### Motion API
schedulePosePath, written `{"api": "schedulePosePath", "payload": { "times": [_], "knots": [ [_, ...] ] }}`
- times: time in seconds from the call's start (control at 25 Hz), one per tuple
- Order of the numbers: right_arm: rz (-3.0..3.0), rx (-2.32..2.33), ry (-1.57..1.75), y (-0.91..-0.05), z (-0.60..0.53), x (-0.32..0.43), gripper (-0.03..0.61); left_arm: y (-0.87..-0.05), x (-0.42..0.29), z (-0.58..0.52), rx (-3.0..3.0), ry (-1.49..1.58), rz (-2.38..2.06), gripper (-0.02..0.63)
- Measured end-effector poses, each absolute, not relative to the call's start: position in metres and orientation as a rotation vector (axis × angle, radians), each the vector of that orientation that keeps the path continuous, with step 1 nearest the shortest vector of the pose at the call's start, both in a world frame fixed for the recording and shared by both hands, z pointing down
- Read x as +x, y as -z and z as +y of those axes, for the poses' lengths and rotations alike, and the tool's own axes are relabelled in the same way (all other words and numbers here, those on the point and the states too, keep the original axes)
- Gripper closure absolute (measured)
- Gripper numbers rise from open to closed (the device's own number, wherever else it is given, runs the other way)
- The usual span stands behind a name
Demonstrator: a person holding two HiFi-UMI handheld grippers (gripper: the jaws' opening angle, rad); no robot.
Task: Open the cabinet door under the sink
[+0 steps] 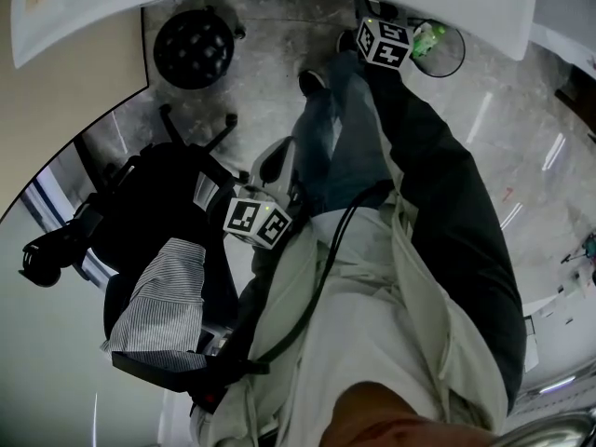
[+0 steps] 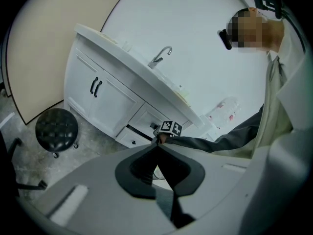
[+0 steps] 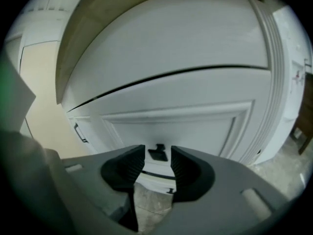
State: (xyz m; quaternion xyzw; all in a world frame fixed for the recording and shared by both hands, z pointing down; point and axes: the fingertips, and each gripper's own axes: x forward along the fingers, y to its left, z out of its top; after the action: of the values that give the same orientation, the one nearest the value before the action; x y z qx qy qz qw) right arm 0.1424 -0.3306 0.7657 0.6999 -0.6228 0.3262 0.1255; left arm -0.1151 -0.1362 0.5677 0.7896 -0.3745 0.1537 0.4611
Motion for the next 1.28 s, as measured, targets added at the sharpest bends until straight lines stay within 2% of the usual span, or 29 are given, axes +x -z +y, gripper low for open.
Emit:
{"api": "schedulePosePath", "payload": {
  "times": [0.08, 0.36, 0.4, 0.44, 0.72, 1.28],
  "knots": [
    [-1.791, 2.061, -0.941, -0.764, -0.335, 0.150, 0.397, -0.568, -0.114, -0.137, 1.947, -0.383, -0.917, 0.606],
    [-1.645, 2.108, -0.944, -0.766, -0.338, 0.152, 0.397, -0.567, -0.122, -0.132, 1.967, -0.380, -0.903, 0.606],
    [-1.652, 2.091, -0.945, -0.766, -0.340, 0.150, 0.400, -0.567, -0.122, -0.131, 1.973, -0.380, -0.898, 0.606],
    [-1.666, 2.066, -0.945, -0.767, -0.341, 0.148, 0.457, -0.568, -0.122, -0.129, 1.976, -0.382, -0.893, 0.606],
    [-1.678, 1.984, -0.947, -0.767, -0.335, 0.139, 0.454, -0.570, -0.121, -0.116, 1.986, -0.397, -0.854, 0.606],
    [-1.660, 1.854, -1.102, -0.777, -0.206, 0.074, 0.454, -0.547, -0.114, -0.117, 2.108, -0.334, -0.765, 0.606]
  ]
}}
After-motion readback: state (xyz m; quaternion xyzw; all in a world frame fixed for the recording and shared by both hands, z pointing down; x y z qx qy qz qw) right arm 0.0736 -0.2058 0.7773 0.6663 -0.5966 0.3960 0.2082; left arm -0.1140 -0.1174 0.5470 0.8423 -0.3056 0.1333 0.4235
